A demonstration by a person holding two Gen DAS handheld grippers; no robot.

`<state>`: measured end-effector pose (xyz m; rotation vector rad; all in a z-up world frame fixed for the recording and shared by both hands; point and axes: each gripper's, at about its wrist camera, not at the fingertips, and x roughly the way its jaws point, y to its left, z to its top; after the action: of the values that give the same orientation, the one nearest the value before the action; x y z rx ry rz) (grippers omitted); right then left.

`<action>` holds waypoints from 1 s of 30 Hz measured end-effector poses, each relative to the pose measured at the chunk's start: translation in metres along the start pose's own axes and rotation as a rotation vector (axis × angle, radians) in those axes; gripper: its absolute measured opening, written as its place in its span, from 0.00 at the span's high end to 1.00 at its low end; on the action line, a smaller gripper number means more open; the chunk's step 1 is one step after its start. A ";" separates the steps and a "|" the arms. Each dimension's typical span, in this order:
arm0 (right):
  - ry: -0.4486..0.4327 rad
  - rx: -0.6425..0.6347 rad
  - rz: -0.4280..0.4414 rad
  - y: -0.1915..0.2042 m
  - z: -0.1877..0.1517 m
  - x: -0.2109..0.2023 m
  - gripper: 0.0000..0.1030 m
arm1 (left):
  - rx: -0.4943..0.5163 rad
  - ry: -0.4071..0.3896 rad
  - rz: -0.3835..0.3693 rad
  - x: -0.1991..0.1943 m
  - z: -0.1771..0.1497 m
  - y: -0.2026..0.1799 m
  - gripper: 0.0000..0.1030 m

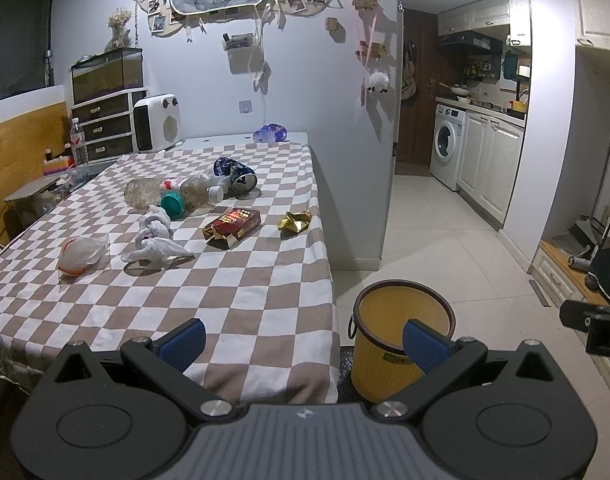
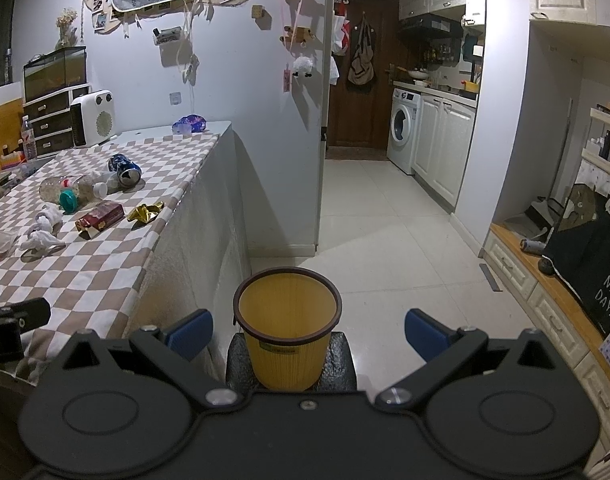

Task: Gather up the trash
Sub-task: 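Move the left tool to the white plastic bag while the right tool approaches the gold wrapper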

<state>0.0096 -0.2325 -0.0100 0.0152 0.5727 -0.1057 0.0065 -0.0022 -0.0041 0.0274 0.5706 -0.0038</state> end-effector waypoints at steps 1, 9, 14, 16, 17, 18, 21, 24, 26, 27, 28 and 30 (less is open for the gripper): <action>-0.001 0.002 -0.003 0.002 0.001 0.004 0.00 | 0.000 -0.001 0.001 0.002 -0.001 0.001 0.00; 0.015 0.011 -0.028 0.007 0.009 0.027 0.00 | -0.014 0.026 0.033 0.032 -0.003 0.015 0.00; 0.032 0.015 -0.027 0.014 0.012 0.049 0.00 | -0.038 0.050 0.064 0.056 -0.003 0.032 0.00; 0.030 0.020 -0.029 0.018 0.014 0.058 0.00 | -0.042 0.055 0.076 0.064 -0.001 0.039 0.00; 0.028 0.019 -0.033 0.021 0.015 0.062 0.00 | -0.045 0.058 0.083 0.068 -0.001 0.043 0.00; 0.027 0.016 -0.037 0.025 0.017 0.066 0.00 | -0.050 0.061 0.089 0.072 -0.001 0.047 0.00; 0.033 0.005 -0.030 0.037 0.023 0.078 0.00 | -0.065 0.073 0.104 0.082 0.001 0.059 0.00; 0.054 0.009 0.024 0.047 0.029 0.090 0.00 | -0.077 0.085 0.124 0.091 0.002 0.073 0.00; 0.063 0.012 0.050 0.057 0.032 0.097 0.00 | -0.085 0.094 0.138 0.097 0.003 0.082 0.00; 0.066 0.012 0.062 0.063 0.034 0.100 0.00 | -0.089 0.098 0.143 0.099 0.002 0.086 0.00; 0.074 0.012 0.073 0.068 0.036 0.104 0.00 | -0.095 0.104 0.150 0.102 0.002 0.091 0.00; 0.084 0.014 0.098 0.078 0.039 0.110 0.00 | -0.107 0.111 0.166 0.107 0.001 0.101 0.00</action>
<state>0.1310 -0.1669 -0.0379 0.0618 0.6545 -0.0143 0.0984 0.0990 -0.0581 -0.0292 0.6773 0.1903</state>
